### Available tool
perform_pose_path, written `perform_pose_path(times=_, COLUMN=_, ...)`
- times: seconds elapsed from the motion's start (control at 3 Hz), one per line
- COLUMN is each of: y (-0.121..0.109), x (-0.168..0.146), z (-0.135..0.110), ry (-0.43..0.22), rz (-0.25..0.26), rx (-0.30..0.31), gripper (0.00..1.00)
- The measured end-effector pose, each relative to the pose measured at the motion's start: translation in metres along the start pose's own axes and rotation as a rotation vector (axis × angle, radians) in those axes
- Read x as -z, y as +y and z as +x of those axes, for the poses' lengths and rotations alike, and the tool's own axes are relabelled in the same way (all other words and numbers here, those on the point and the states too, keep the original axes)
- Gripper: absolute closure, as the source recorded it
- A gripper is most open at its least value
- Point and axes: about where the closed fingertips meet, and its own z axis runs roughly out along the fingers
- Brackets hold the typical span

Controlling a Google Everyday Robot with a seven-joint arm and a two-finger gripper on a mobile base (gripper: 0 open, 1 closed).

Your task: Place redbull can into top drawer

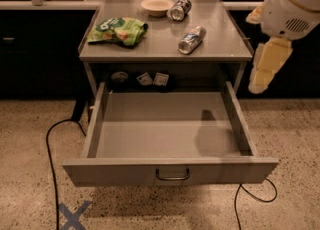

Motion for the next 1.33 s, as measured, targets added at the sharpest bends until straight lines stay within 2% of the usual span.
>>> perform_pose_path(times=0.33, y=-0.062, x=-0.024, z=-0.01, ry=0.012, rz=0.021, rx=0.053, gripper=0.0)
perform_pose_path(times=0.67, y=-0.136, x=-0.067, z=-0.038, ry=-0.033, rz=-0.008, rx=0.108, gripper=0.0)
perform_pose_path(times=1.0, y=-0.153, x=-0.054, z=-0.041, ry=-0.055, rz=0.05, rx=0.102, gripper=0.0)
perform_pose_path(times=1.33, y=-0.155, x=-0.058, z=-0.044, ry=-0.059, rz=0.055, rx=0.103, gripper=0.0)
